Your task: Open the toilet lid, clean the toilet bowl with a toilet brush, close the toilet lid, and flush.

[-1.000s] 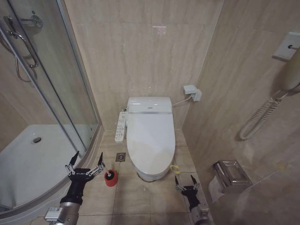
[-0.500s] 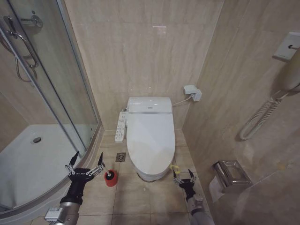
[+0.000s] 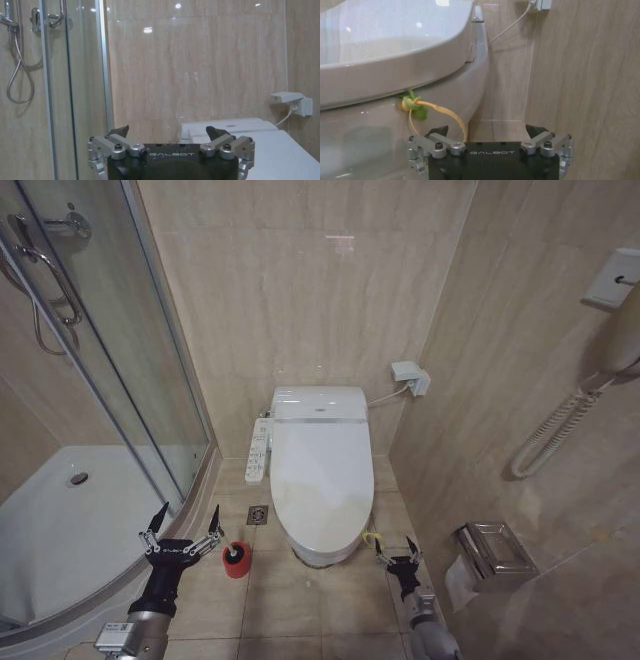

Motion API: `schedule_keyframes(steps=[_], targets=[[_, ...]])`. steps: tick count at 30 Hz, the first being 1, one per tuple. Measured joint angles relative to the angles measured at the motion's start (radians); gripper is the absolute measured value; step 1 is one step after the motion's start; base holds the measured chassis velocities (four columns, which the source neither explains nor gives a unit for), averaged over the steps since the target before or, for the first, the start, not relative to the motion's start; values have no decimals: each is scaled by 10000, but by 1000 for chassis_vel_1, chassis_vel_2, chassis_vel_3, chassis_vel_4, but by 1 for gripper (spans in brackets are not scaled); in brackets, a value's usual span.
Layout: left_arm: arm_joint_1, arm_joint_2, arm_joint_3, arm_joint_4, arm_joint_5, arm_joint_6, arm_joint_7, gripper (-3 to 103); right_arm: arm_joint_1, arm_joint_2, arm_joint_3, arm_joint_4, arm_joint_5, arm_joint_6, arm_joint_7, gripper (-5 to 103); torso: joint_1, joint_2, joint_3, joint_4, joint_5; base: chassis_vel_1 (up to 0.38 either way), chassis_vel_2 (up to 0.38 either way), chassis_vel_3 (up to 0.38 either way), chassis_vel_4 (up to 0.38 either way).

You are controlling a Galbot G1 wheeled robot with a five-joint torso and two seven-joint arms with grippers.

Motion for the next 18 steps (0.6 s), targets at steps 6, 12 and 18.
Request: schedule_keyframes(steps=[6,12,18], targets=[[0,0,0,0,0,0,0,100,113,37,-11,-48,7,76,10,100,0,0,0,0,0,0,0,0,0],[0,0,0,0,0,0,0,100,221,46,-12,-242,-40,294,12,100,0,0,0,0,0,0,0,0,0],[0,0,0,0,0,0,0,100,353,112,79,-494,-388,449,13,96,0,0,0,0,0,0,0,0,0]])
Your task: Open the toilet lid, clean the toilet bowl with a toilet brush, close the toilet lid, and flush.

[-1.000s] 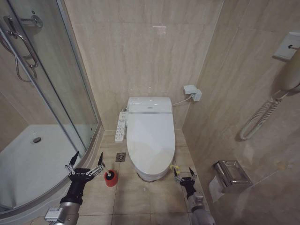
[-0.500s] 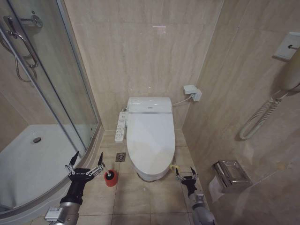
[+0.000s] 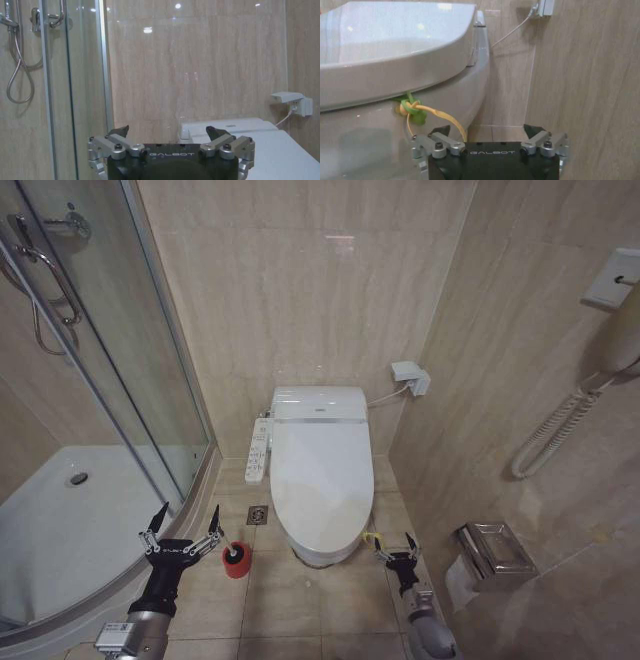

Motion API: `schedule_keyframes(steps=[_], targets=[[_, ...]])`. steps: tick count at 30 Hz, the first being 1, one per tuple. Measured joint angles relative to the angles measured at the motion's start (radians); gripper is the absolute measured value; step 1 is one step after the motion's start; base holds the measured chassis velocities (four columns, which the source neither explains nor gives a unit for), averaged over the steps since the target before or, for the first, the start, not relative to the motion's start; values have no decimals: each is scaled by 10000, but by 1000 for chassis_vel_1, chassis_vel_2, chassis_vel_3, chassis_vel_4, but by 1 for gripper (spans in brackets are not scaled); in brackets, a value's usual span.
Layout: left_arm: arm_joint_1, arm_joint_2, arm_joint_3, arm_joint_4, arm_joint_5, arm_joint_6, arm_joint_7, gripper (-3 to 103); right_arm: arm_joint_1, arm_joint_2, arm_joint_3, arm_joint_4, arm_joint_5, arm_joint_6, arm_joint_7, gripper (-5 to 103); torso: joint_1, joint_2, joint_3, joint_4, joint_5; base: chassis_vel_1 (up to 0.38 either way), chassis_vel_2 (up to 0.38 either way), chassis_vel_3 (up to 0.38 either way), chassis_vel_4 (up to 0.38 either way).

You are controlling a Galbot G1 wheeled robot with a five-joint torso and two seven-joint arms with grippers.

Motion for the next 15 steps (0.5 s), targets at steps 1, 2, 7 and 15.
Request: schedule_keyframes(steps=[1,2,7,15], targets=[[0,0,0,0,0,0,0,100,14,15,24,-41,-46,34,-4,96,0,0,0,0,0,0,0,0,0],[0,0,0,0,0,0,0,100,14,15,24,-41,-46,34,-4,96,0,0,0,0,0,0,0,0,0],[0,0,0,0,0,0,0,100,12,25,108,-139,-137,171,-39,96,0,0,0,0,0,0,0,0,0],[0,0,0,0,0,0,0,100,-128,-103,142,68,-142,173,-20,43,0,2,0,0,0,0,0,0,0]])
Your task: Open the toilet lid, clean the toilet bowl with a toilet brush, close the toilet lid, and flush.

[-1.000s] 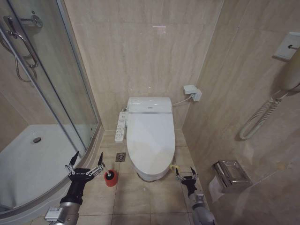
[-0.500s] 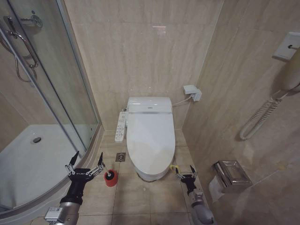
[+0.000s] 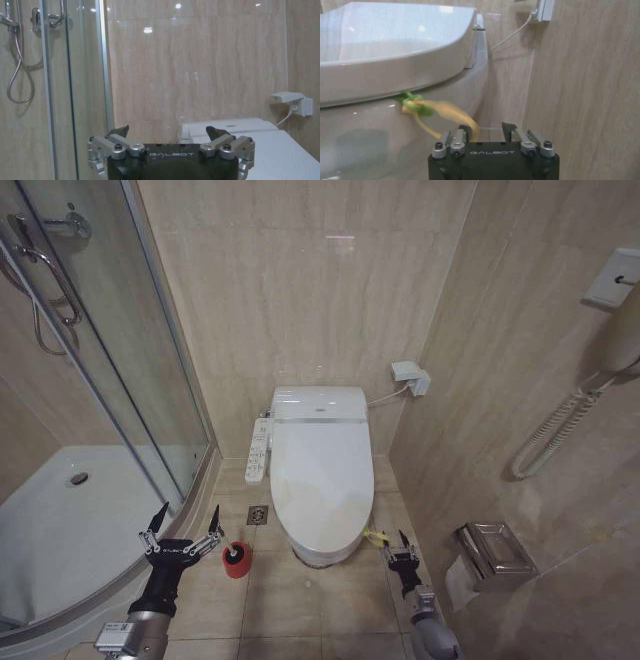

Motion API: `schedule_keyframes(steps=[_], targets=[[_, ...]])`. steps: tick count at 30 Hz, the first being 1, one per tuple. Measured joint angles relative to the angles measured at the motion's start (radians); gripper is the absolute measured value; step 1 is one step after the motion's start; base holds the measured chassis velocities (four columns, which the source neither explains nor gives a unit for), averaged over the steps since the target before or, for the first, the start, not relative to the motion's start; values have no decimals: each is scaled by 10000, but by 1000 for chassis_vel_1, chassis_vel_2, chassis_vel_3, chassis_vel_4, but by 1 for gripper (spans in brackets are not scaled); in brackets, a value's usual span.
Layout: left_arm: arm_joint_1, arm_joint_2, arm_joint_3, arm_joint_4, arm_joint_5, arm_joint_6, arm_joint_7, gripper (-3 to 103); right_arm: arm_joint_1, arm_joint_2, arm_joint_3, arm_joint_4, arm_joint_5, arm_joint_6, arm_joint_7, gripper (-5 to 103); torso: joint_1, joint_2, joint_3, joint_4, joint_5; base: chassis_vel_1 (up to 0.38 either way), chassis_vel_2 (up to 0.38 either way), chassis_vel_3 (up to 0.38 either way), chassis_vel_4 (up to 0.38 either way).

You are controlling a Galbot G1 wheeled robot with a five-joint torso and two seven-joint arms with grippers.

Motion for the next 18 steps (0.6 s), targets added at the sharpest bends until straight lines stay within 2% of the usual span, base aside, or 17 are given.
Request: schedule_keyframes(steps=[6,7,14,15,18], targets=[[0,0,0,0,0,0,0,100,-116,-20,14,245,10,-9,57,43,0,0,0,1,0,0,0,0,0],[0,0,0,0,0,0,0,100,-152,-25,11,352,11,-39,75,16,0,0,0,0,0,0,0,0,0],[0,0,0,0,0,0,0,100,-343,-100,-18,1021,183,-224,204,16,0,0,0,1,1,0,0,0,0],[0,0,0,1,0,0,0,100,-392,-133,-27,1165,221,-256,219,1,0,0,0,1,0,0,0,0,0],[0,0,0,0,0,0,0,100,-605,-289,-52,1676,356,-361,226,1,0,0,0,2,2,0,0,0,0]])
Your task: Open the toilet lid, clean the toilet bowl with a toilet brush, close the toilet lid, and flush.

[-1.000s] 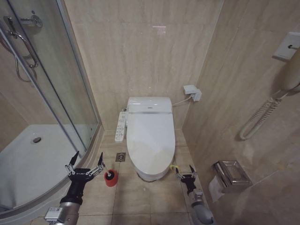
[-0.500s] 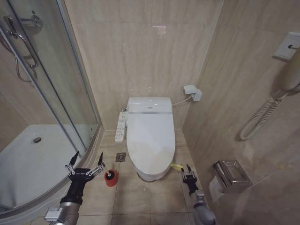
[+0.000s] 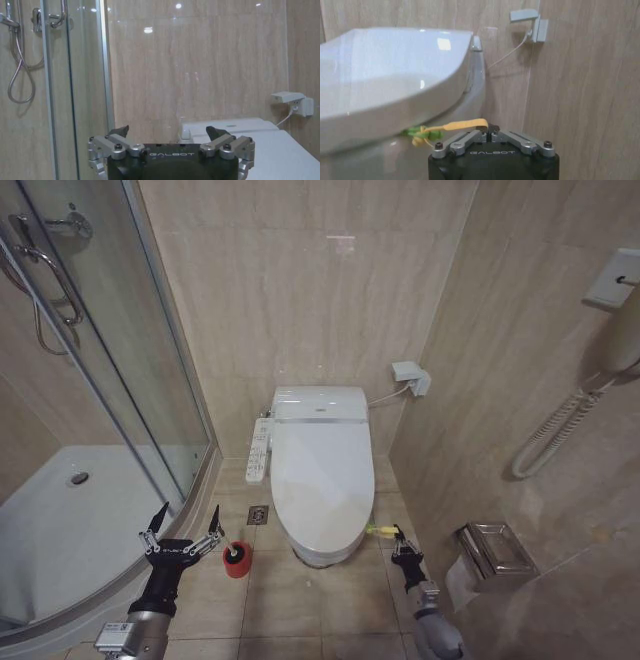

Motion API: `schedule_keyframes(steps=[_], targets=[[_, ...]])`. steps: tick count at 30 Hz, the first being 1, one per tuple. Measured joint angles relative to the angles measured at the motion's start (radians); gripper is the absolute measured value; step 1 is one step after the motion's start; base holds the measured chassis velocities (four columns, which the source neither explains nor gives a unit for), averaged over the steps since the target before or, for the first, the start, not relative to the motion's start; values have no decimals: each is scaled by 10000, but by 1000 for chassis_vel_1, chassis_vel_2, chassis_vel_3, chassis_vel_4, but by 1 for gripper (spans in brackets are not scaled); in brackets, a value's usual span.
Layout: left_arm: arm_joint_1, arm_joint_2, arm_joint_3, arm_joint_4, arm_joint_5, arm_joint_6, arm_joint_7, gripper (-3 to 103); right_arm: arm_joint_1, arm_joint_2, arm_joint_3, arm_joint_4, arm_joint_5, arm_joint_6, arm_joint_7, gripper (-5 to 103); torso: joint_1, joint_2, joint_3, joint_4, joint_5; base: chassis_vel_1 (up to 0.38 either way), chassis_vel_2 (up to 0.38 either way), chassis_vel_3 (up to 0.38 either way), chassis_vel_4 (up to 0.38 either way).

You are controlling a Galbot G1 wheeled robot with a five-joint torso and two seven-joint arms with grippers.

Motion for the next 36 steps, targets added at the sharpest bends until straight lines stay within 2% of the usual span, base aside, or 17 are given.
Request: schedule_keyframes(steps=[8,18,21,27,36], targets=[[0,0,0,0,0,0,0,100,-736,-536,110,1809,479,-560,37,1,0,0,0,1,2,0,0,0,0],[0,0,0,0,0,0,0,100,-1358,-1226,458,4755,1061,-1680,108,1,0,-1,-1,-4,-3,0,0,0,0],[0,0,0,0,0,0,0,100,-1404,-1396,523,5343,1209,-1859,205,1,1,-1,-1,-3,-3,0,0,0,0],[0,0,0,0,0,0,0,100,-1258,-1840,651,6938,1832,-2691,796,1,0,0,-1,-2,-5,0,0,0,0],[0,0,0,0,0,0,0,100,-703,-2059,495,7517,1917,-3043,1282,1,1,-1,0,-1,-3,0,0,0,0]])
